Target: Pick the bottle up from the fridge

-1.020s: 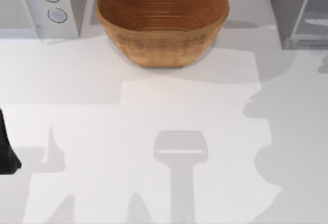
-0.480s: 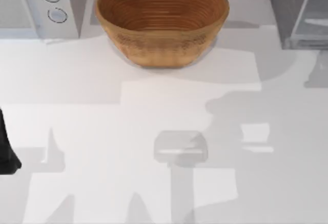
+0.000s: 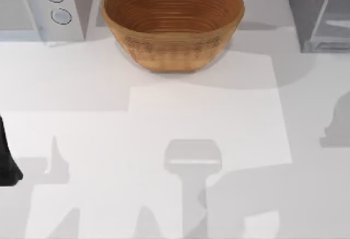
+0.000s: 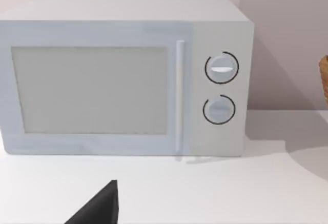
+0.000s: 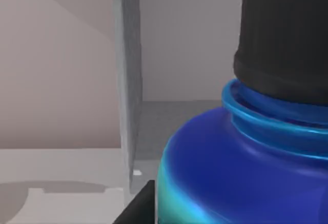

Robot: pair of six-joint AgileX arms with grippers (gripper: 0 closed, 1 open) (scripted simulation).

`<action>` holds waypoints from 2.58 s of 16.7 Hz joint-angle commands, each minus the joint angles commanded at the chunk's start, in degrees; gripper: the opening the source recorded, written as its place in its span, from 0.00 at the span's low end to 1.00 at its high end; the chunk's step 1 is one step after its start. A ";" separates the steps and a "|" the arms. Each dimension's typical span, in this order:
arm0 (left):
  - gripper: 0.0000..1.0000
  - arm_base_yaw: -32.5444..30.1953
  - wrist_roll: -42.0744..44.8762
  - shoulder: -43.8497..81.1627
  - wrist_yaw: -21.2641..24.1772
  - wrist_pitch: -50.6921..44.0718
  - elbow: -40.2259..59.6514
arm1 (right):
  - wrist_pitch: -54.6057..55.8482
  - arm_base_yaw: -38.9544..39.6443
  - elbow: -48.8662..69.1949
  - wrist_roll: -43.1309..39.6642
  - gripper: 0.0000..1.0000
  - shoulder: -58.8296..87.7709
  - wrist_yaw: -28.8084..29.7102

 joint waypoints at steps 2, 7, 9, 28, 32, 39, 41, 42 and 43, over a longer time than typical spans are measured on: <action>1.00 0.00 0.00 0.00 0.00 0.00 0.00 | -6.01 1.53 -3.86 -0.10 0.00 -10.36 1.40; 1.00 0.00 0.00 0.00 0.00 0.00 0.00 | -17.31 4.81 -10.88 -0.55 0.00 -28.71 4.34; 1.00 0.00 0.00 0.00 0.00 0.00 0.00 | -19.51 5.51 -12.14 -0.69 0.00 -31.85 4.97; 1.00 0.00 0.00 0.00 0.00 0.00 0.00 | 9.30 32.54 -0.89 -2.26 0.00 4.31 33.70; 1.00 0.00 0.00 0.00 0.00 0.00 0.00 | 23.02 47.07 2.11 -1.13 0.00 27.86 48.81; 1.00 0.00 0.00 0.00 0.00 0.00 0.00 | 47.49 70.52 9.99 1.18 0.00 64.10 71.70; 1.00 0.00 0.00 0.00 0.00 0.00 0.00 | 53.17 75.22 12.54 1.56 0.00 70.86 76.26; 1.00 0.00 0.00 0.00 0.00 0.00 0.00 | 55.48 77.05 13.66 1.70 0.00 73.42 78.01; 1.00 0.00 0.00 0.00 0.00 0.00 0.00 | 57.33 78.48 14.59 1.80 0.00 75.37 79.36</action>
